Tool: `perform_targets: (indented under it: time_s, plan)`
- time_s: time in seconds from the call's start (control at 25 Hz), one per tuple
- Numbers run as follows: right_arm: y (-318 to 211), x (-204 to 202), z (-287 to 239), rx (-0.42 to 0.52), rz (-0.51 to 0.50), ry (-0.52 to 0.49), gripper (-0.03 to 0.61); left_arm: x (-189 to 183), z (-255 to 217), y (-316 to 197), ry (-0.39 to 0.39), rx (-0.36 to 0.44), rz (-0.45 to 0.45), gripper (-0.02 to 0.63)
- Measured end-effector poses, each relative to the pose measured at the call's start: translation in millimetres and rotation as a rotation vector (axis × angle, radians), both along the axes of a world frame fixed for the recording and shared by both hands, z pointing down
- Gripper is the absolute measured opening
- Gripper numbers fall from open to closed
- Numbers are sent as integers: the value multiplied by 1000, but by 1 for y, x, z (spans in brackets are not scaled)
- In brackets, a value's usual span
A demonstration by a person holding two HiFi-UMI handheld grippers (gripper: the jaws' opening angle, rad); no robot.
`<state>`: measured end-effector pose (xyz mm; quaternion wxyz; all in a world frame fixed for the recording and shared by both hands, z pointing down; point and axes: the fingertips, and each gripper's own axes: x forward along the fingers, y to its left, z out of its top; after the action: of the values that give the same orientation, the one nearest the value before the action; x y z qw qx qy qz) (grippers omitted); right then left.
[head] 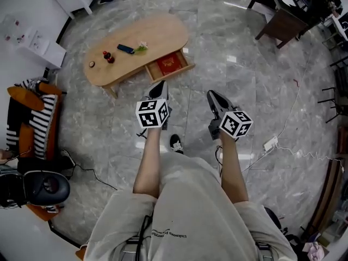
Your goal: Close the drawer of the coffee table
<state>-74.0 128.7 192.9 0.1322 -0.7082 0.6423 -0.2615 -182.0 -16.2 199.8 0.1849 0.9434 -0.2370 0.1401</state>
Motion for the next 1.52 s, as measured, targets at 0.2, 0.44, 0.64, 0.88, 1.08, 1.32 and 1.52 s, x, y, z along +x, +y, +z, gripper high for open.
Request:
perform_targets:
  time_s: [0.2, 0.44, 0.64, 0.88, 1.08, 1.32, 1.52]
  plan:
    - [-39, 3, 13, -43, -55, 14, 15, 9, 16, -32, -19, -22, -4, 9]
    - [-54, 32, 14, -51, 47, 56, 15, 9, 54, -53, -3, -164, -50, 9]
    - [-57, 53, 30, -114, 44, 111, 15, 9, 73, -62, -26, -177, -74, 9]
    - [-80, 94, 43, -110, 43, 80, 15, 3, 83, -87, -42, -186, -178, 9]
    - [-120, 134, 48, -103, -49, 67, 15, 11, 78, -111, -41, -170, -312, 9]
    - [-154, 190, 34, -24, -184, 58, 15, 51, 75, -112, -87, -105, -422, 9]
    - [-190, 249, 21, 38, -306, 158, 15, 91, 84, -111, -105, -100, -548, 9]
